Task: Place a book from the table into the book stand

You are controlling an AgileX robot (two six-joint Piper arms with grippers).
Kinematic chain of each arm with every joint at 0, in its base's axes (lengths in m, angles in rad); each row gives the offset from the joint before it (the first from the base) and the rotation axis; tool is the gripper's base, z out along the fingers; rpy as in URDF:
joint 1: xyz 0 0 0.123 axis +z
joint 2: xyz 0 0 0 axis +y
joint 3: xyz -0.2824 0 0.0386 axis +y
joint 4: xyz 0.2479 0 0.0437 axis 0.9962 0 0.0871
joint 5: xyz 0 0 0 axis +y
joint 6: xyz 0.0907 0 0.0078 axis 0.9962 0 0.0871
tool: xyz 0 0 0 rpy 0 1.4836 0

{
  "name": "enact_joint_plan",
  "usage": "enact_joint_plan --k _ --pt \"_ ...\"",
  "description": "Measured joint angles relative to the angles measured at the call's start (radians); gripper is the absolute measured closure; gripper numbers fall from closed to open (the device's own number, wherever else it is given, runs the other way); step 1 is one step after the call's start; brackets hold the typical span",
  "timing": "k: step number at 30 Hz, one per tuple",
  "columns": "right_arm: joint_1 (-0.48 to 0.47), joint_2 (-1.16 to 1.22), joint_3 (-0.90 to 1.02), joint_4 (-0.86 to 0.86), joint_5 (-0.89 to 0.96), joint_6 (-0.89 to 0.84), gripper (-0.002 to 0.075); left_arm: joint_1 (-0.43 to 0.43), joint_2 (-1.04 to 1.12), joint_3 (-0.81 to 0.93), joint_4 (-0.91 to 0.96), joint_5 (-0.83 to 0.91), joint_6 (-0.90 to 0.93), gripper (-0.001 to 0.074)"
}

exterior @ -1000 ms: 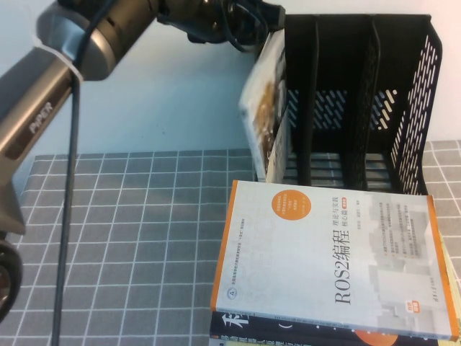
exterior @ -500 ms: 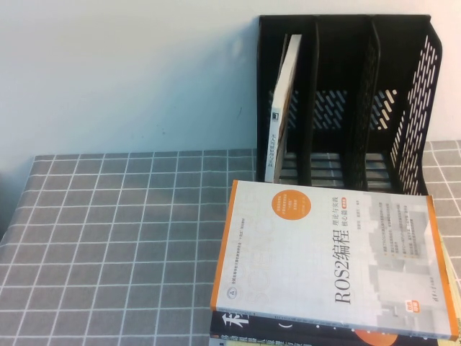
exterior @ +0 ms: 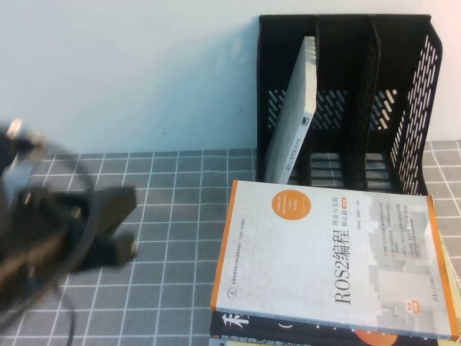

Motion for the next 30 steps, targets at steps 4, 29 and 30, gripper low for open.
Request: enact_joint_plan --k 4,29,30 --pt "0.0 0.0 0.031 0.006 0.024 0.002 0.0729 0.0 -0.148 0.18 -0.013 -0.109 0.04 0.0734" --pt "0.0 -0.001 0.031 0.027 0.035 0.002 0.0729 0.123 -0.415 0.371 -0.063 -0.014 0.072 0.0734" --pt "0.0 -0.001 0.031 0.027 0.035 0.002 0.0729 0.158 -0.449 0.42 -0.067 -0.042 0.072 0.0734"
